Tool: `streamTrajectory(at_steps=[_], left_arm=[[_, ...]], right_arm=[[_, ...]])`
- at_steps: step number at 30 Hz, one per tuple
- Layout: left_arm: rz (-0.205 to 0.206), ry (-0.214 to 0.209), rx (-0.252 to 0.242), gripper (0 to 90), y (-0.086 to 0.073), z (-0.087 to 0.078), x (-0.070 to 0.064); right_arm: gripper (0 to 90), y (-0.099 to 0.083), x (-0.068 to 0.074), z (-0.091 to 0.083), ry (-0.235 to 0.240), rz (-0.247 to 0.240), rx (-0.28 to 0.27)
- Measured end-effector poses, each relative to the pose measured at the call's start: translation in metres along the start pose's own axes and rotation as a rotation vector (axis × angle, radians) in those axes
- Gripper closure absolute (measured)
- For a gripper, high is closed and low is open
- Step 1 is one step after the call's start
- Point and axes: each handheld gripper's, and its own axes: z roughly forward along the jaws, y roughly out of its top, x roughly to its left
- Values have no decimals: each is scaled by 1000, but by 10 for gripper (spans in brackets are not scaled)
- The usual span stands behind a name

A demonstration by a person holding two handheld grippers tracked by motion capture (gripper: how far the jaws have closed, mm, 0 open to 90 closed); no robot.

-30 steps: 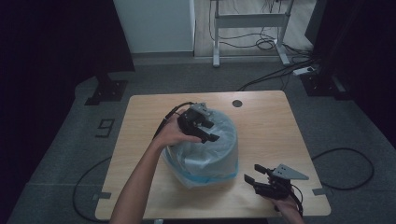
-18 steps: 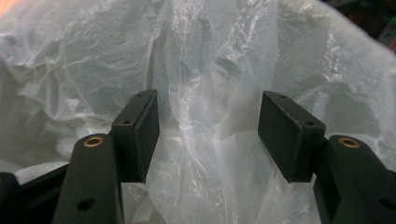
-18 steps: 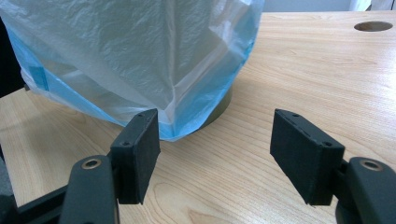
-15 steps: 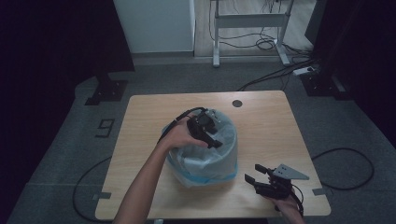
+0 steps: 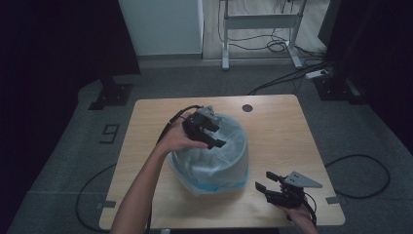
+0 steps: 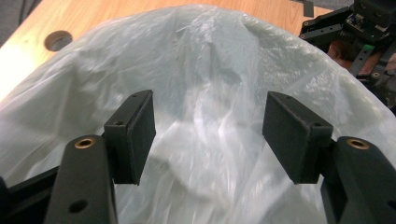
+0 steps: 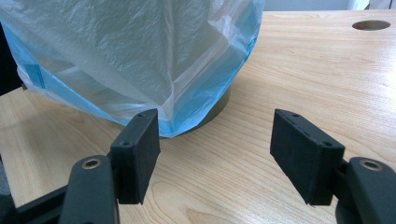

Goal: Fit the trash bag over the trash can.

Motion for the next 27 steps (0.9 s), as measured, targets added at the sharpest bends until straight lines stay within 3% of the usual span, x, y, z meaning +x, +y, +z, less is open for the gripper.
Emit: streamTrajectory(at_steps=[8,20,24,27], left_arm=[[-18,7,37,362,-18,-9,1],[-9,44,213,374,-16,21,0],[-4,50,212,371,-15,22,-1],[-3,49,183,365,-16,17,-2]], right_arm=[[323,-1,2,2,3,-3,6],[323,-2,1,2,1,1,9],[323,-2,1,2,1,-2,9],[323,-2,0,1,-1,0,8]])
